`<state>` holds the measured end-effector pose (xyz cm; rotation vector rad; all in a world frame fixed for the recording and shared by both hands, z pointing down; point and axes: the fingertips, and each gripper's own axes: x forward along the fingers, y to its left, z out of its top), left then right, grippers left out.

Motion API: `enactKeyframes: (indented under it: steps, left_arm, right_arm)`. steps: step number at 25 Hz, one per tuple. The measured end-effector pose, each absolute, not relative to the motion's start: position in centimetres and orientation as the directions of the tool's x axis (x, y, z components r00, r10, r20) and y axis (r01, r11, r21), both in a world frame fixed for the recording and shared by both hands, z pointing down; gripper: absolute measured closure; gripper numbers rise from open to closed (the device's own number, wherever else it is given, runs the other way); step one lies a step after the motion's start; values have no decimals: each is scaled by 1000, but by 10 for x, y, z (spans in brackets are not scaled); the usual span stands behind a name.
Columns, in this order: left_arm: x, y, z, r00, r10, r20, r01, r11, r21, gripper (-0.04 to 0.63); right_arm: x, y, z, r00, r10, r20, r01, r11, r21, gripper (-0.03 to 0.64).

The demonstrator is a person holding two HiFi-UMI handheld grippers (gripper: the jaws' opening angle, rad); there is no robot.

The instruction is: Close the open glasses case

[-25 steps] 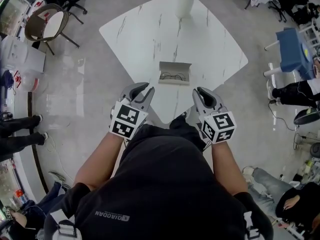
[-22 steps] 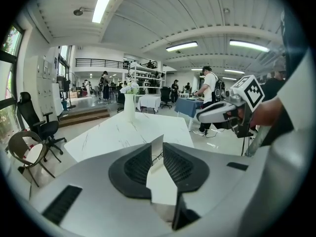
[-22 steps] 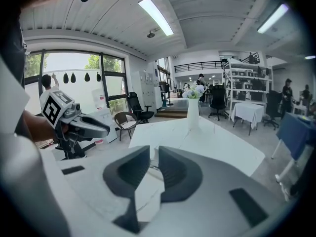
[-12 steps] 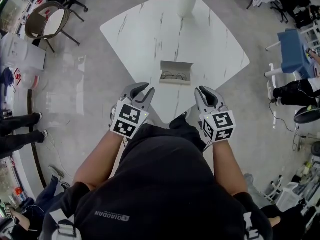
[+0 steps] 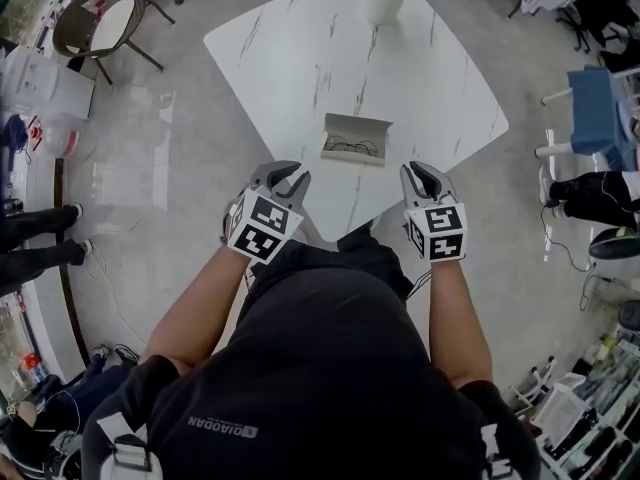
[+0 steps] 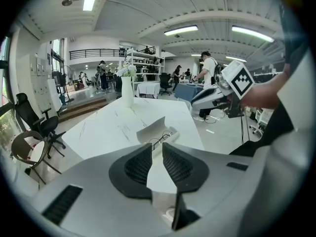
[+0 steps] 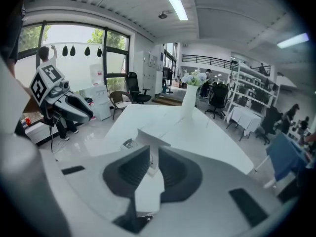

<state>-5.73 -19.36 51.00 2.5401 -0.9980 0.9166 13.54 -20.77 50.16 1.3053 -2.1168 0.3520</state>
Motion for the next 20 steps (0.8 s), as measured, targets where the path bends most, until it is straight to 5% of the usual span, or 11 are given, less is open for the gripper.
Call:
enactKeyframes:
  steps: [20]
  left_arm:
    - [-36, -231, 590, 459, -472, 753, -710, -704, -10, 532]
  right_arm:
    - [139, -277, 551, -340, -640, 689, -829, 550, 102, 574]
